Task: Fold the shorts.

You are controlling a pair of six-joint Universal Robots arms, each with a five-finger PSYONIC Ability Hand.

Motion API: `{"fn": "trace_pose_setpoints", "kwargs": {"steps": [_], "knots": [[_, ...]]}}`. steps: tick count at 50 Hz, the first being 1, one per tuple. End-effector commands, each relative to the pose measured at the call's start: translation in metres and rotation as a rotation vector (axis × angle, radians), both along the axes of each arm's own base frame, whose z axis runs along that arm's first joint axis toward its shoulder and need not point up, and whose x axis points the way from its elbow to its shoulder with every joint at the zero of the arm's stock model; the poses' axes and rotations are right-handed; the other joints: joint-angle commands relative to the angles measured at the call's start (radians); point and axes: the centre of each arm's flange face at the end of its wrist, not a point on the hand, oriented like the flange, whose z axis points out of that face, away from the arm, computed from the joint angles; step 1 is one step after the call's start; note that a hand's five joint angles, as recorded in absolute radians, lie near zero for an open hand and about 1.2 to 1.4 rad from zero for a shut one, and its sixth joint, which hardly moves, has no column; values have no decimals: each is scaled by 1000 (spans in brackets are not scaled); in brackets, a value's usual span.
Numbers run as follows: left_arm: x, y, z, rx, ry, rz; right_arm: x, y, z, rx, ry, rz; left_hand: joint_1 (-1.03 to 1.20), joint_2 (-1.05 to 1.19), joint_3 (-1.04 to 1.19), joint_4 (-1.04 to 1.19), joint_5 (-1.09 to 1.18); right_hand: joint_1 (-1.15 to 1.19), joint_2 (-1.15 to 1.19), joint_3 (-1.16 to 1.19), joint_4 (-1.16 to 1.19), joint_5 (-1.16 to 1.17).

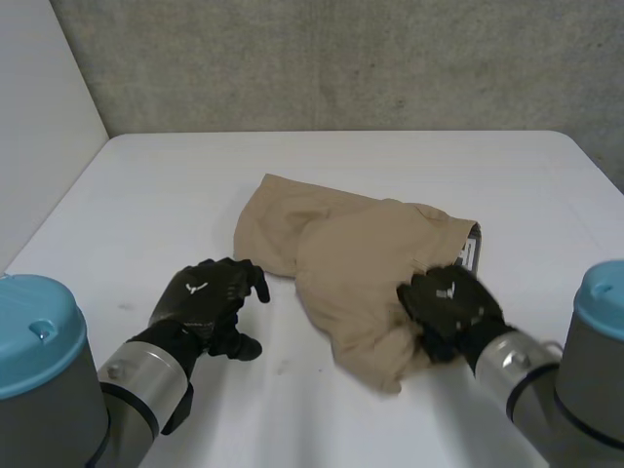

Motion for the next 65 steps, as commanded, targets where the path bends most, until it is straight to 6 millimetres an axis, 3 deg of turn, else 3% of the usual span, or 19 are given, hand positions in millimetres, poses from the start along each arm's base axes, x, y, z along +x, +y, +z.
{"fn": "trace_pose_setpoints", "kwargs": {"steps": [1, 6, 22, 27, 34, 45, 58, 65], "knots": [[3, -5, -6, 84, 21, -22, 24, -6, 70, -213, -130, 10, 88, 94, 94, 92, 99, 450, 222, 230, 210, 252], [-1, -5, -10, 147, 63, -12, 34, -8, 98, -287, -165, 2, -126, -120, -120, -123, -115, 450, 222, 230, 210, 252], [-31, -1, -10, 279, 268, -11, 66, 9, 159, -416, -266, 46, -291, -285, -285, -287, -279, 450, 222, 230, 210, 252], [-43, -1, -8, 295, 335, -19, 75, 16, 164, -410, -273, 76, -378, -373, -373, -375, -367, 450, 222, 230, 210, 252], [-55, -16, -3, 228, 424, -7, 81, 27, 169, -404, -278, 108, -446, -441, -440, -443, -435, 450, 222, 230, 210, 252], [-72, -27, -5, 231, 497, -13, 84, 26, 174, -415, -294, 111, -446, -441, -440, -443, -435, 450, 222, 230, 210, 252], [-84, -50, 1, 148, 617, 49, 85, 27, 181, -419, -320, 112, -420, -414, -414, -416, -409, 450, 222, 230, 210, 252], [-85, -56, 5, 115, 641, 61, 84, 28, 181, -394, -346, 110, -273, -268, -268, -270, -262, 450, 222, 230, 210, 252]]}}
